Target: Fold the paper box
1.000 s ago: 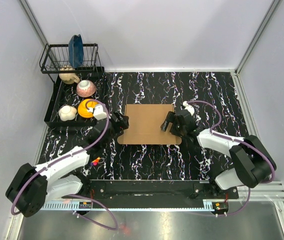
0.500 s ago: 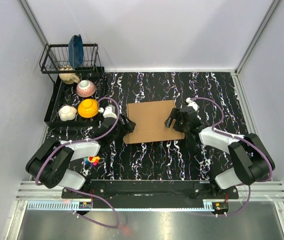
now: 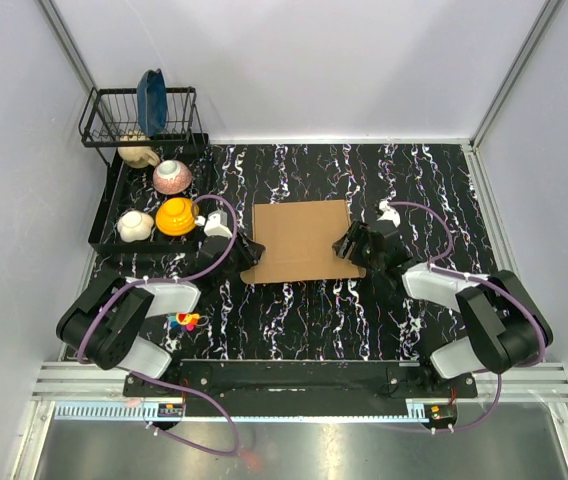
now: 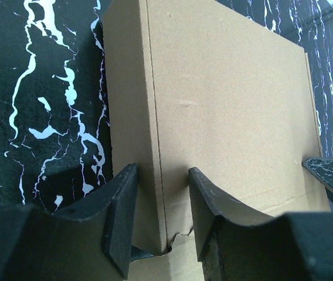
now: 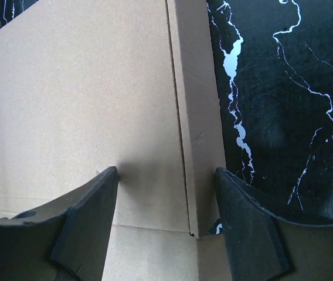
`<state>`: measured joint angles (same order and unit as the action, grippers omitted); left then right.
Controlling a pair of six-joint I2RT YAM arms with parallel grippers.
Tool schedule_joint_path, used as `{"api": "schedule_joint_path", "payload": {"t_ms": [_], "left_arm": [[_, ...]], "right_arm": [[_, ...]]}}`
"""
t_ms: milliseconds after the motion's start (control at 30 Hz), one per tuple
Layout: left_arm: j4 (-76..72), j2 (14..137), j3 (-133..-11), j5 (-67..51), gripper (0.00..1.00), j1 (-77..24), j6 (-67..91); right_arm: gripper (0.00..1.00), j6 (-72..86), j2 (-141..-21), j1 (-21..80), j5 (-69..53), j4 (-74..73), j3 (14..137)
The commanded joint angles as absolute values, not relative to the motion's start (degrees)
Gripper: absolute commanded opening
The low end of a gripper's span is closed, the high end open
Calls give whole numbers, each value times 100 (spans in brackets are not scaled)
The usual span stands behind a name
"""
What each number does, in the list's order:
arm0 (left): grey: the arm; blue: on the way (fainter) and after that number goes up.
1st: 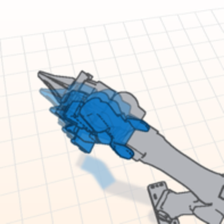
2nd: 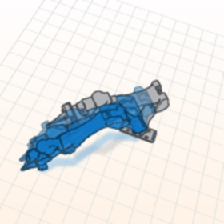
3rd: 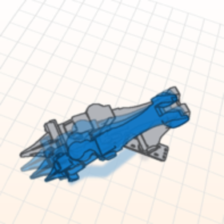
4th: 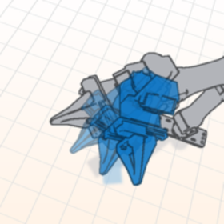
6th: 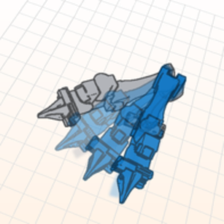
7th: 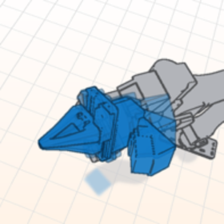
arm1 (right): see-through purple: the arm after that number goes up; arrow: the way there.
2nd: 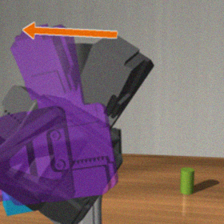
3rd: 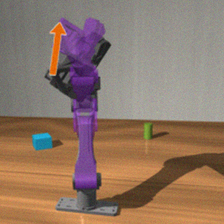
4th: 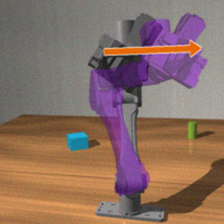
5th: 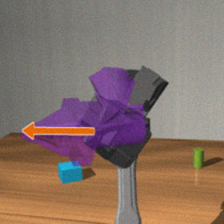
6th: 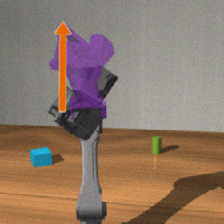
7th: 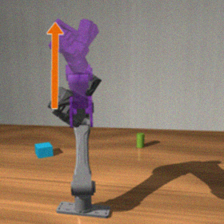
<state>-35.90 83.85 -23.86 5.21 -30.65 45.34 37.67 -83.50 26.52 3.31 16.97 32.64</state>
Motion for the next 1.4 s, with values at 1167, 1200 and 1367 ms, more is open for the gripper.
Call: {"api": "schedule_joint_path", "payload": {"t_ms": [1167, 1200, 1367], "left_arm": [[-3270, 8184, -2461, 377, 59, -3041, 4245], [-3235, 7930, -2444, 465, 62, -3041, 4228], [-2339, 7077, -2750, 1054, 78, -3041, 3982]], "right_arm": [[63, 3551, -7260, 2356, -220, 1214, 2663], [67, 3525, -7112, 2355, -176, 1039, 2707], [85, 3314, -6531, 2355, 316, 370, 3101]]}}
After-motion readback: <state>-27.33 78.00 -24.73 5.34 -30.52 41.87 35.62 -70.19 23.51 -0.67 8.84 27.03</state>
